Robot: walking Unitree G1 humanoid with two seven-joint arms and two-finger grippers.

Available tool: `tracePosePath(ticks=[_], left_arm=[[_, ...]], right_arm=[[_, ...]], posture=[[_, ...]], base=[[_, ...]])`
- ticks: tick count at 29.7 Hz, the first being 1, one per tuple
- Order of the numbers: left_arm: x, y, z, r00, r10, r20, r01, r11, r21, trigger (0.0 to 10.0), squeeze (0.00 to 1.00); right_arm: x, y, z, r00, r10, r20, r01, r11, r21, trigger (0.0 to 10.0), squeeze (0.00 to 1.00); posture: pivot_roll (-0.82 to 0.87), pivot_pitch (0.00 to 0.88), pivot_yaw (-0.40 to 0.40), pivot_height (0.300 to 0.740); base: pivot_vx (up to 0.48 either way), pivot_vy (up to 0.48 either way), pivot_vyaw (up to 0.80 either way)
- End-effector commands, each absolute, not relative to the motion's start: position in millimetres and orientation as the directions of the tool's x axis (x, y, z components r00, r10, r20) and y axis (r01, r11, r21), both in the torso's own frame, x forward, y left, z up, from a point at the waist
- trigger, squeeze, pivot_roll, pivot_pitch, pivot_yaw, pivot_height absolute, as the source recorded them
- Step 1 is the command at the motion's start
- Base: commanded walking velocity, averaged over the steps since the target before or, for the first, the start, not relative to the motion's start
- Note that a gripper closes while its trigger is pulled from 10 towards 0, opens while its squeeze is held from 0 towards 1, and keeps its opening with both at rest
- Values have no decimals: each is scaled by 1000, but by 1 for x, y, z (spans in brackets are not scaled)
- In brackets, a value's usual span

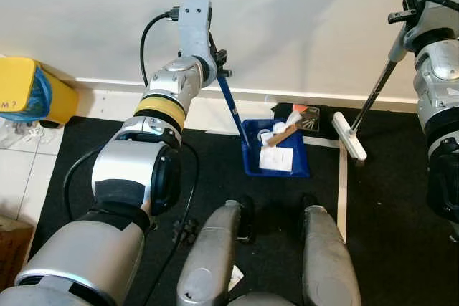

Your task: Sweep floor

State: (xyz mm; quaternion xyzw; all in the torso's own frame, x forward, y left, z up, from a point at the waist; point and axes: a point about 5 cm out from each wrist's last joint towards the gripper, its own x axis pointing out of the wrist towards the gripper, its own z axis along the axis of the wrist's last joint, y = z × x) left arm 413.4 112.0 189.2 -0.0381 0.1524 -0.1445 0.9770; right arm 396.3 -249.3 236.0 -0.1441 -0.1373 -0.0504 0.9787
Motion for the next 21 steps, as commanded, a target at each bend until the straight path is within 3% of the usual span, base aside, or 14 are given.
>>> tracePosePath(ticks=[1,9,21], left_arm=[[415,103,197,919,-315,-238,292,948,-129,10000,0],[412,89,188,907,-336,-254,331,942,-63,10000,0],[412,69,198,930,-318,-184,308,948,-81,10000,0]], right_arm=[[395,-245,225,965,-44,257,116,955,-274,10000,0],[394,-247,218,970,-58,236,125,952,-279,10000,0],[391,-260,220,965,-111,239,192,917,-350,10000,0]], posture=[[79,326,129,740],[76,344,144,740],[75,356,162,740]], base=[[0,0,0],[0,0,0],[0,0,0]])
